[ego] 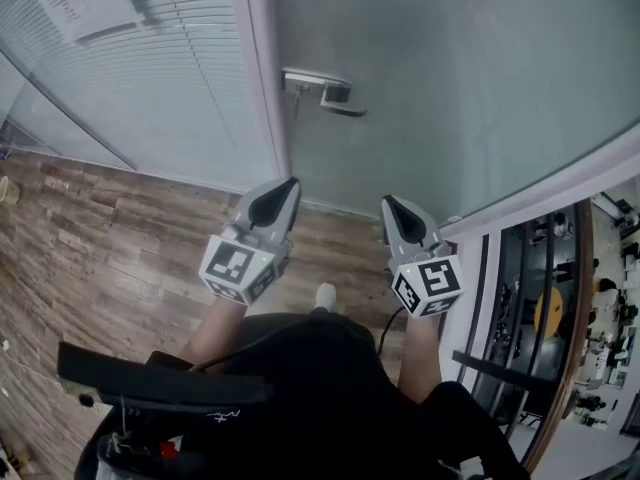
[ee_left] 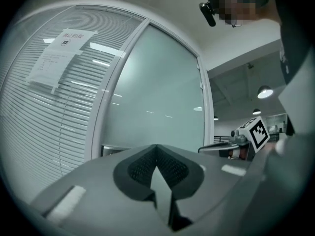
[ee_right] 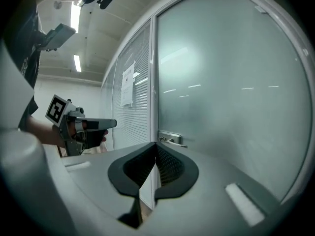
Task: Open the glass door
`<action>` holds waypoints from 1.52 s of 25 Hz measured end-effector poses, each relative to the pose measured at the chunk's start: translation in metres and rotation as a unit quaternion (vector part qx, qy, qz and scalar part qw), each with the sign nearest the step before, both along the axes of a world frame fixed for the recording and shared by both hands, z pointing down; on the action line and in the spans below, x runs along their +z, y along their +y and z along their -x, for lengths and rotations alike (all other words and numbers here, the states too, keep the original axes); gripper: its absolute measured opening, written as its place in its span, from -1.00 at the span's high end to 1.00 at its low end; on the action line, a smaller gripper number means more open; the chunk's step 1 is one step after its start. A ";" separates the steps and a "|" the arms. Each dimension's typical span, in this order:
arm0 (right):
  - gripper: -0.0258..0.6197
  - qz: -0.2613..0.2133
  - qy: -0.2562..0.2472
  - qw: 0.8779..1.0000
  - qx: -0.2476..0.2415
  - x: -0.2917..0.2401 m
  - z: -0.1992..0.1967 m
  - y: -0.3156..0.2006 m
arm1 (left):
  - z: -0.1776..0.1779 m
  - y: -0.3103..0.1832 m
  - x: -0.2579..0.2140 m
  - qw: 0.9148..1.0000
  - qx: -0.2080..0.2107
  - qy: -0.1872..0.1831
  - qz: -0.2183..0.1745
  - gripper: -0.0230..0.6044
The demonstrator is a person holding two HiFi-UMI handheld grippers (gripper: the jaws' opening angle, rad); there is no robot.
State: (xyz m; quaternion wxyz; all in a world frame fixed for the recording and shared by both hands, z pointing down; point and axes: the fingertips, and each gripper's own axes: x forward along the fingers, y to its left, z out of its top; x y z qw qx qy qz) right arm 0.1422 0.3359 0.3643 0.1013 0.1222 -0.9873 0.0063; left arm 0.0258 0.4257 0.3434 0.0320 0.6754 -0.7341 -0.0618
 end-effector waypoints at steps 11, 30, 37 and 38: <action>0.91 -0.003 0.009 0.997 -0.071 0.011 0.038 -0.054 | 0.018 -0.045 0.008 0.998 -0.061 0.001 0.019 0.93; 0.91 -0.009 0.016 0.998 -0.062 0.013 0.066 -0.058 | 0.045 -0.059 0.015 0.999 -0.043 0.003 0.023 0.93; 0.91 -0.012 0.030 0.999 -0.041 0.016 0.088 -0.068 | 0.074 -0.078 0.011 1.000 -0.018 0.010 0.014 0.93; 0.91 -0.013 0.033 0.999 -0.038 0.017 0.092 -0.070 | 0.078 -0.081 0.011 1.000 -0.014 0.011 0.013 0.93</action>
